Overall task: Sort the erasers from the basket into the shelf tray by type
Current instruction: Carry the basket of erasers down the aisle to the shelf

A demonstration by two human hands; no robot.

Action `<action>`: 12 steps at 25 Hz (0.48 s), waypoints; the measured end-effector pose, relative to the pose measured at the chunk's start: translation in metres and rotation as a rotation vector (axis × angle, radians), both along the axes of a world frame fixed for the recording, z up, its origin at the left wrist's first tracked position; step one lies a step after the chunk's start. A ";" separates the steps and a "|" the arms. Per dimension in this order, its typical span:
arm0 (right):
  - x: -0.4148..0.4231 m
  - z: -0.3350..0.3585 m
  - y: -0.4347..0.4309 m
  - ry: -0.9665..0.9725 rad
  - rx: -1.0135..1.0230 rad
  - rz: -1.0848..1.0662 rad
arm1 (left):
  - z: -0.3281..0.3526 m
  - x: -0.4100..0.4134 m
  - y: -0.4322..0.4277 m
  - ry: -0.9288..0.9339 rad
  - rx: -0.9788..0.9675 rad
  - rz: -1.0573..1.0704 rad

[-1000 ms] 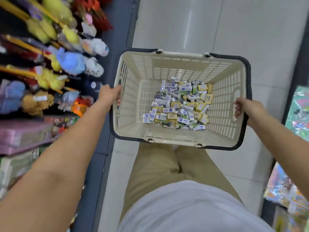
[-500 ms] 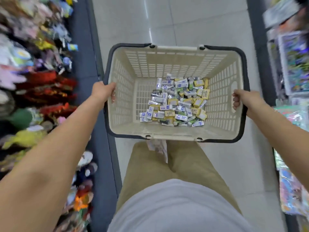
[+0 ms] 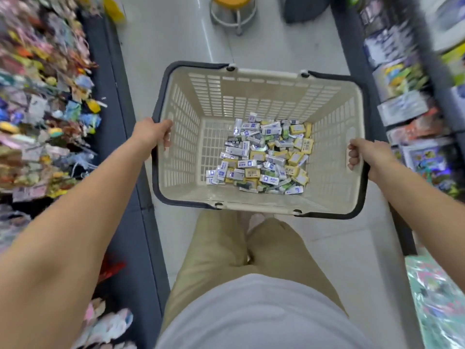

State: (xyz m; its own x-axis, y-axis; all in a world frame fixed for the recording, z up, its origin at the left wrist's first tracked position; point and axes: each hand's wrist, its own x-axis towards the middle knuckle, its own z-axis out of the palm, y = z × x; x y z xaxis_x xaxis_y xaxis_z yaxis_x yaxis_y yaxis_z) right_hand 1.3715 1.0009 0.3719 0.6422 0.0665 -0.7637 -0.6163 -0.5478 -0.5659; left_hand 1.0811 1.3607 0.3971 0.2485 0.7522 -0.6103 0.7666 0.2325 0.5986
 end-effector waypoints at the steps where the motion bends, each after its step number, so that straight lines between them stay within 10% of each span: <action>1: 0.020 0.000 0.022 -0.004 0.014 -0.010 | 0.001 0.024 0.023 -0.001 -0.006 -0.025; 12: 0.216 0.018 0.227 -0.001 0.095 -0.259 | 0.026 0.314 0.263 -0.025 -0.001 -0.223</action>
State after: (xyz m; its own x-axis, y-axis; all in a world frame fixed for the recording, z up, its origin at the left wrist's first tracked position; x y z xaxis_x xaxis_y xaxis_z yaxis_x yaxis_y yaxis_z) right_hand 1.5876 1.2280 0.3904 0.6477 -0.0287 -0.7614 -0.7283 -0.3168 -0.6076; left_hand 1.3947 1.6239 0.4228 0.4237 0.6760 -0.6029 0.7841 0.0595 0.6178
